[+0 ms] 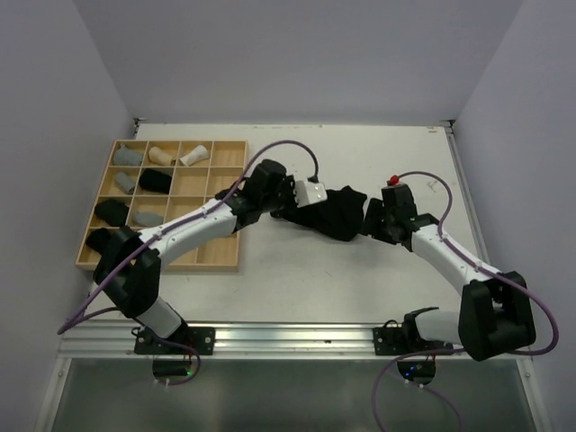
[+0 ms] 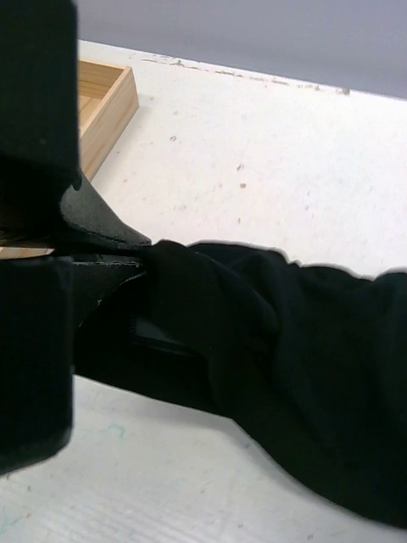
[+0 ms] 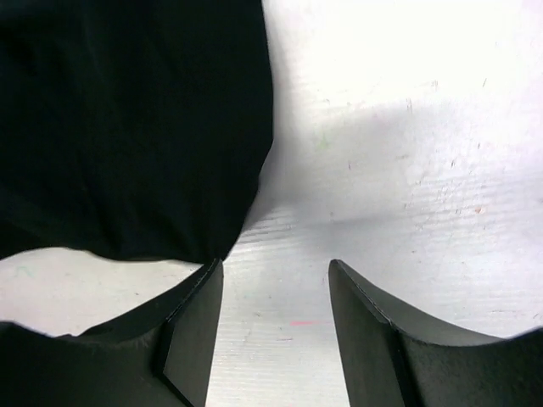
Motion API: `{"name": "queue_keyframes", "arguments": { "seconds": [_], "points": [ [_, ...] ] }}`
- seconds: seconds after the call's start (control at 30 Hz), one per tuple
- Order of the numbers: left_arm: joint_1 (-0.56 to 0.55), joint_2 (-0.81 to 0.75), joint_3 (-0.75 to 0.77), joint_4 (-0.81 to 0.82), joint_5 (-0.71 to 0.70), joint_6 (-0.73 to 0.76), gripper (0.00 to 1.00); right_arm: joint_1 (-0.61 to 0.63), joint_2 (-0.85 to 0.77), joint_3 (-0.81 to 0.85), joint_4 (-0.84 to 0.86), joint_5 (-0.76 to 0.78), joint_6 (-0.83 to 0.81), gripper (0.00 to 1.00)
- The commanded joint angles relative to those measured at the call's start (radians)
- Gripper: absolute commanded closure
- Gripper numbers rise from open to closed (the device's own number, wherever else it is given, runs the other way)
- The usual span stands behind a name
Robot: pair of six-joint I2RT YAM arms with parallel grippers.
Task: Roll the underwear
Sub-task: Flatten the underwear
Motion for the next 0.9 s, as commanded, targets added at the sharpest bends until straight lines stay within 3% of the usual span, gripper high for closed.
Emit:
{"name": "queue_keyframes", "arguments": {
  "seconds": [0.0,0.17,0.43,0.6,0.87],
  "points": [
    [0.120,0.000,0.136,-0.196,0.157,-0.144,1.00,-0.003,-0.060,0.050,-0.017,0.015,-0.080,0.43],
    [0.216,0.159,0.336,-0.400,0.297,-0.259,1.00,-0.003,-0.062,0.043,0.024,-0.106,-0.146,0.44],
    [0.314,0.319,0.409,-0.423,0.349,-0.466,1.00,0.083,-0.132,-0.045,0.164,-0.180,-0.221,0.50],
    [0.360,0.368,0.425,-0.388,0.375,-0.549,1.00,0.192,-0.027,-0.055,0.236,-0.139,-0.221,0.55],
    [0.371,0.391,0.445,-0.376,0.398,-0.566,1.00,0.252,0.219,-0.011,0.448,-0.168,-0.247,0.40]
  ]
}}
